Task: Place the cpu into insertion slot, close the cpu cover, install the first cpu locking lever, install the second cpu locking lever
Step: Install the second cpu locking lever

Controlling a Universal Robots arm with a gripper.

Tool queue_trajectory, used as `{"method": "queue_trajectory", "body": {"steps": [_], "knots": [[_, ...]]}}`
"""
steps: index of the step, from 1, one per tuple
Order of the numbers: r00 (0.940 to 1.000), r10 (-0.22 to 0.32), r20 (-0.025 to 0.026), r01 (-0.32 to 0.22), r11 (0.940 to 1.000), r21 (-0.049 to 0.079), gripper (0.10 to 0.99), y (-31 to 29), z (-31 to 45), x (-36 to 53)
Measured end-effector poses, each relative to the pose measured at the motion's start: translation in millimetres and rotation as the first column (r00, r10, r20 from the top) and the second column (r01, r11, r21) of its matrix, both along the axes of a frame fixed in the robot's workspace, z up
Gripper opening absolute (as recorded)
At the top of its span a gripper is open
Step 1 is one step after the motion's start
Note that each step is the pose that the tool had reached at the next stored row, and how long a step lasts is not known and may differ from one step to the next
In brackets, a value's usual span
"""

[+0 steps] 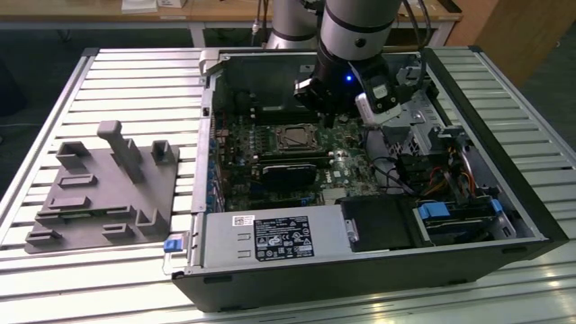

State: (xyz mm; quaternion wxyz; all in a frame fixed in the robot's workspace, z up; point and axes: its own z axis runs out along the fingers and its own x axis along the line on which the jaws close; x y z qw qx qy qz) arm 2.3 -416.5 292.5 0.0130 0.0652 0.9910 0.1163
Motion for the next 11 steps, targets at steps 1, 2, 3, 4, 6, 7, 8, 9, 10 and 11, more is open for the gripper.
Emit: {"method": "queue_trajectory", "body": {"steps": [1,2,3,4,6,7,8,9,10,11], "knots": [[1.0,0.0,0.0,0.0,1.0,0.0,0.106,0.0,0.0,0.0],[1.0,0.0,0.0,0.0,1.0,0.0,0.106,0.0,0.0,0.0],[1.0,0.0,0.0,0.0,1.0,0.001,0.106,0.0,-0.3,0.0],[1.0,0.0,0.0,0.0,1.0,0.0,0.106,0.0,-0.5,0.0],[1.0,0.0,0.0,0.0,1.0,0.0,0.106,0.0,-0.7,-0.4],[1.0,0.0,0.0,0.0,1.0,0.001,0.106,0.0,-0.8,-0.6],[1.0,0.0,0.0,0.0,1.0,0.0,0.106,0.0,-0.9,-0.9],[1.0,0.0,0.0001,0.0,1.0,0.001,0.106,0.0,-1.1,-1.3],[1.0,0.0,0.0002,0.0,1.0,0.001,0.106,0.0,-1.3,-1.8],[1.0,0.0,0.0002,0.0,1.0,0.001,0.106,0.0,-1.5,-2.4]]}}
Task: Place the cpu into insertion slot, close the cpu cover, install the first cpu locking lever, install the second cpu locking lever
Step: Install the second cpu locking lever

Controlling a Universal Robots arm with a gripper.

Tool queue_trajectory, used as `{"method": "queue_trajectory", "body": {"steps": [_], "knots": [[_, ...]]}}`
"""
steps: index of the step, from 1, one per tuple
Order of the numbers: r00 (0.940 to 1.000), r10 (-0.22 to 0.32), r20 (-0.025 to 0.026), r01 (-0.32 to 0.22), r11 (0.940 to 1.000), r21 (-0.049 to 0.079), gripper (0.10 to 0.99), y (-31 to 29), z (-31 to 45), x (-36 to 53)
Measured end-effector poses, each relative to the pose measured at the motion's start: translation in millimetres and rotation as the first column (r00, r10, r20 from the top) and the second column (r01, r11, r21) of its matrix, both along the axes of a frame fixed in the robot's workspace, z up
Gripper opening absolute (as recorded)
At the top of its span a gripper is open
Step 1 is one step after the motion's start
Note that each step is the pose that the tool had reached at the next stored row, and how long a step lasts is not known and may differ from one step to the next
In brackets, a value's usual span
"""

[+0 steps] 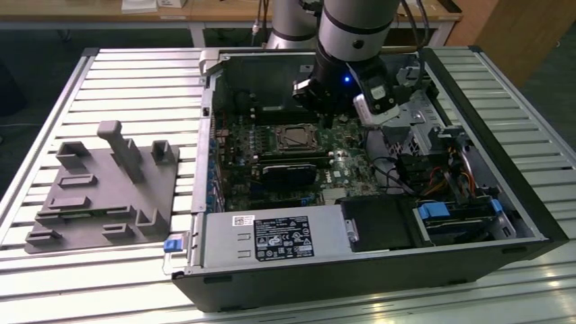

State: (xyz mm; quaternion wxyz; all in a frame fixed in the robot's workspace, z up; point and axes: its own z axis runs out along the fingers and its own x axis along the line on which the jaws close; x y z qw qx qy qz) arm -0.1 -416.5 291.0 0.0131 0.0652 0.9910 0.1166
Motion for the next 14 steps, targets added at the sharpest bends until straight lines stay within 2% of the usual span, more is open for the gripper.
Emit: {"method": "queue_trajectory", "body": {"steps": [14], "knots": [[1.0,0.0,0.0008,0.0,1.0,0.0,0.106,0.0,-4.5,-8.1]]}}
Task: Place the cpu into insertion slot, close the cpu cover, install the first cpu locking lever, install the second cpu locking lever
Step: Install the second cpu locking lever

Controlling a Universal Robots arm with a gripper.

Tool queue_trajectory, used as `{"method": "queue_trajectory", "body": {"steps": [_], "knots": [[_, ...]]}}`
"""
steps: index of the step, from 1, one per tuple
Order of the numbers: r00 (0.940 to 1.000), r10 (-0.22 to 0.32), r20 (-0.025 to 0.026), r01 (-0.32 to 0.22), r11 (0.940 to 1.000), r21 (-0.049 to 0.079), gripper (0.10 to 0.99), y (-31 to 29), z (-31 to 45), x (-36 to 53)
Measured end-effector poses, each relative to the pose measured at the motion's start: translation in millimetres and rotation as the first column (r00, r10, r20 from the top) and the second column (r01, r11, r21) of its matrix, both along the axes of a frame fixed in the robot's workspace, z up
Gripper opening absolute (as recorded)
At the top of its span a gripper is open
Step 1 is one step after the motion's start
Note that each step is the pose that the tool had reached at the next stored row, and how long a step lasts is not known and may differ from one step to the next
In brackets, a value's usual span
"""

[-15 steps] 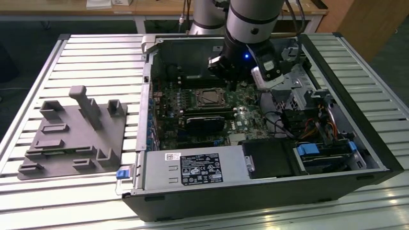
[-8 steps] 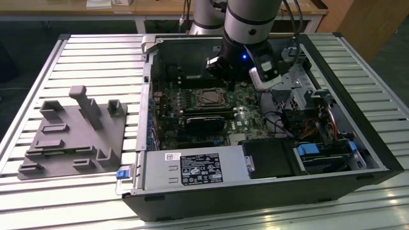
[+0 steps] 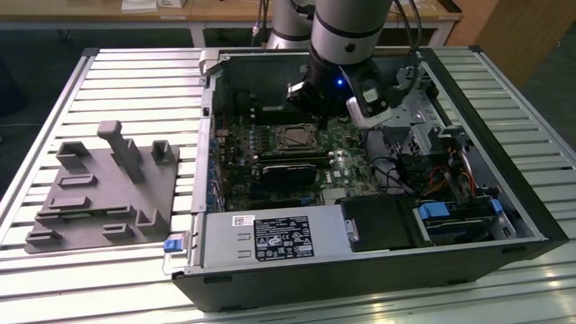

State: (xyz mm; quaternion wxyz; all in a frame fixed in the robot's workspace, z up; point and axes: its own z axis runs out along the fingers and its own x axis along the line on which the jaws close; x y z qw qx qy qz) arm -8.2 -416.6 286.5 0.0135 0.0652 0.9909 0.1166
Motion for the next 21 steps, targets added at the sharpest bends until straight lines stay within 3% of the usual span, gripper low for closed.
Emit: {"method": "queue_trajectory", "body": {"steps": [21], "knots": [[1.0,0.0,0.0022,0.0,1.0,0.0,0.106,0.0,-7.2,-23.7]]}}
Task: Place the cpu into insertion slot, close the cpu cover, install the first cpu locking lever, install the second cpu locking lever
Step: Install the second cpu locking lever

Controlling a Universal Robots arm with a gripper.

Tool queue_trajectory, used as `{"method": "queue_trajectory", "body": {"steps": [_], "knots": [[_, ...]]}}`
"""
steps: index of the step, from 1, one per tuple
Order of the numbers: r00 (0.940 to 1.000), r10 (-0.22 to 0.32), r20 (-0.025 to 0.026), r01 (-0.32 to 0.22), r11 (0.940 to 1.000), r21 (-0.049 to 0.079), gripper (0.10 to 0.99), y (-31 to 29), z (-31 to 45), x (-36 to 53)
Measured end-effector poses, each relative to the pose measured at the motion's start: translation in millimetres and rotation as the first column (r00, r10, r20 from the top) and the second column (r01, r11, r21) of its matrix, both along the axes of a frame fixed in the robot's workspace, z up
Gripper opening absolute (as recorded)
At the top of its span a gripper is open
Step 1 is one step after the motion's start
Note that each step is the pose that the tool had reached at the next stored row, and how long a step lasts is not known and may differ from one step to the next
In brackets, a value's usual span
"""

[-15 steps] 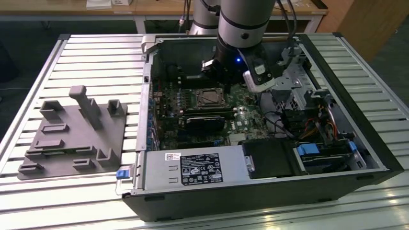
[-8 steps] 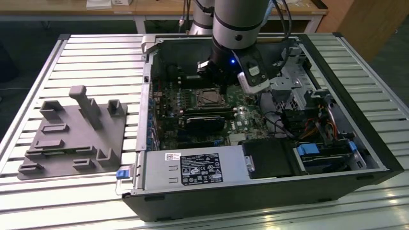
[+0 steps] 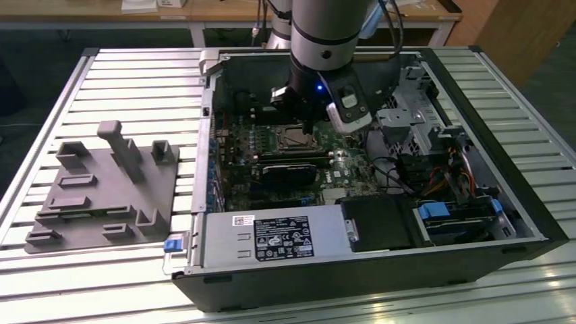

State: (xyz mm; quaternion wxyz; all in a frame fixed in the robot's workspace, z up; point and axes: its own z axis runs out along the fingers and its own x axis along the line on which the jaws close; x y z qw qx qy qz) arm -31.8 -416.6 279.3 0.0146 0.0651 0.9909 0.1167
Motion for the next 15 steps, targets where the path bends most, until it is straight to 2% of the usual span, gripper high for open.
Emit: {"method": "queue_trajectory", "body": {"steps": [3,15], "knots": [[1.0,0.0,0.0003,0.0,1.0,0.0,0.106,-0.1,-0.8,-5.6],[1.0,0.0,0.0006,0.0,1.0,-0.001,0.106,-1.7,-5.7,-18.6]]}}
